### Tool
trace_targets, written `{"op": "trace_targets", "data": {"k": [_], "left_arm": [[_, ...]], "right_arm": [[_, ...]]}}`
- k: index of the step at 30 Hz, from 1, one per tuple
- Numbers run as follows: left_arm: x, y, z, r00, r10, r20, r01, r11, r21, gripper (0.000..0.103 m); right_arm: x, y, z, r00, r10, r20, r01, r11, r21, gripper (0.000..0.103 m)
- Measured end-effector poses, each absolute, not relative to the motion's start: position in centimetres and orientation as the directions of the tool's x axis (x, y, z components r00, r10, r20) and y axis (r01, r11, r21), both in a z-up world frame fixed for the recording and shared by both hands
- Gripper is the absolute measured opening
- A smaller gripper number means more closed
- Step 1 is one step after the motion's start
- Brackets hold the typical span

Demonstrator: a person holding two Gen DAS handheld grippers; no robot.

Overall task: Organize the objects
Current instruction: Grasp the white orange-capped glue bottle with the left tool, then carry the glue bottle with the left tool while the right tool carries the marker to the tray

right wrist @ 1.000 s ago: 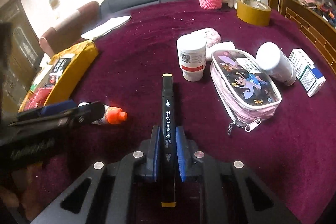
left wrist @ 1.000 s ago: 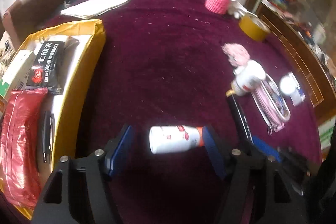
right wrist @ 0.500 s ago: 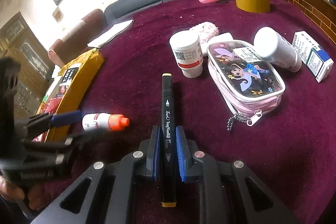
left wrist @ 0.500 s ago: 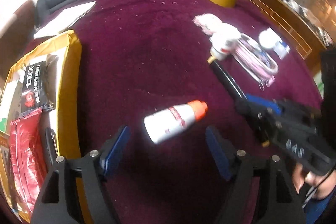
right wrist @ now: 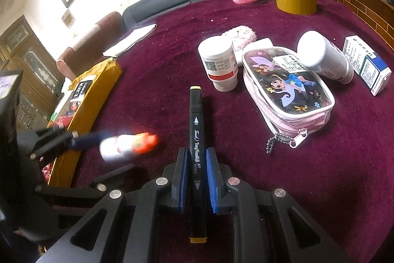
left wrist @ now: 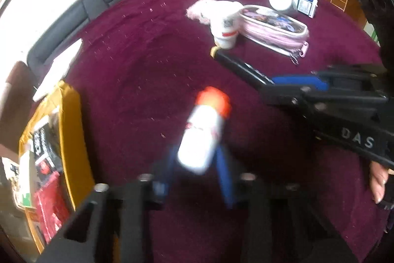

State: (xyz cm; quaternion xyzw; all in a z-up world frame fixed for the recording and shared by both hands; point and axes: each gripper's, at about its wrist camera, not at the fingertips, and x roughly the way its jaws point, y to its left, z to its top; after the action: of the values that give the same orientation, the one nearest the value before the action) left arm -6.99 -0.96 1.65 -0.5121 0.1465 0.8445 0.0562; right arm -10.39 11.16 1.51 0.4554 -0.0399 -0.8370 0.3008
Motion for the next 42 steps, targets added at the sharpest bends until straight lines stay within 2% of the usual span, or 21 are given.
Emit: {"op": "trace_targets", "data": {"k": [3,5,7,8,11,12,13,15,21,32,39,42], "left_arm": [[-7.4,-0.8,1.5,-0.478,-0.069,-0.875,-0.227,-0.953,0.199,0.026],[-7.9,-0.8,1.5,-0.481,-0.092,-0.872,-0.192,-0.959,0.208,0.036],[-8.4,-0.7,1.5,-0.488,-0.151,-0.860,-0.148,-0.956,0.252,0.074],[-8.7,-0.8,1.6,-0.490,-0.148,-0.859,-0.135,-0.961,0.243,0.076],[-9.3,-0.6,1.4,-0.483,-0.108,-0.869,-0.138,-0.971,0.197,0.075],[-9.4,-0.5,1.2,-0.487,-0.104,-0.867,-0.141,-0.971,0.195,0.065],[-9.1,-0.2,1.3,-0.497,-0.070,-0.865,-0.163,-0.971,0.172,0.046],[-9.1,0.1,1.3,-0.492,-0.044,-0.869,-0.170,-0.974,0.146,0.026],[-7.3,-0.2,1.5,-0.575,-0.150,-0.804,-0.067,-0.971,0.230,0.026],[-1.1,-0.9,6.0,-0.769,-0.369,-0.522,0.157,-0.901,0.405,0.026],[1.7,-1.5,7.9,-0.809,-0.456,-0.371,0.272,-0.850,0.451,0.026],[3.0,-2.6,8.8,-0.814,-0.460,-0.354,0.302,-0.857,0.418,0.026]], "right_arm": [[-10.4,11.1,1.5,-0.407,-0.536,-0.739,0.470,-0.817,0.334,0.016],[-10.5,11.1,1.5,-0.408,-0.535,-0.739,0.471,-0.817,0.331,0.016],[-10.5,11.1,1.5,-0.410,-0.535,-0.739,0.471,-0.818,0.331,0.016],[-10.5,11.1,1.5,-0.411,-0.534,-0.739,0.472,-0.818,0.329,0.016],[-10.5,11.0,1.5,-0.414,-0.530,-0.740,0.473,-0.820,0.322,0.016],[-10.5,11.0,1.5,-0.415,-0.530,-0.740,0.474,-0.820,0.322,0.016],[-10.5,11.0,1.5,-0.414,-0.531,-0.740,0.473,-0.820,0.324,0.016],[-10.6,11.1,1.5,-0.410,-0.538,-0.736,0.469,-0.817,0.337,0.017],[-10.4,11.0,1.6,-0.418,-0.532,-0.736,0.476,-0.819,0.321,0.016],[-9.8,10.6,2.4,-0.441,-0.567,-0.696,0.504,-0.798,0.331,0.016],[-9.3,10.2,2.9,-0.435,-0.599,-0.672,0.512,-0.779,0.363,0.016],[-8.5,9.6,3.4,-0.427,-0.615,-0.663,0.528,-0.765,0.369,0.016]]}}
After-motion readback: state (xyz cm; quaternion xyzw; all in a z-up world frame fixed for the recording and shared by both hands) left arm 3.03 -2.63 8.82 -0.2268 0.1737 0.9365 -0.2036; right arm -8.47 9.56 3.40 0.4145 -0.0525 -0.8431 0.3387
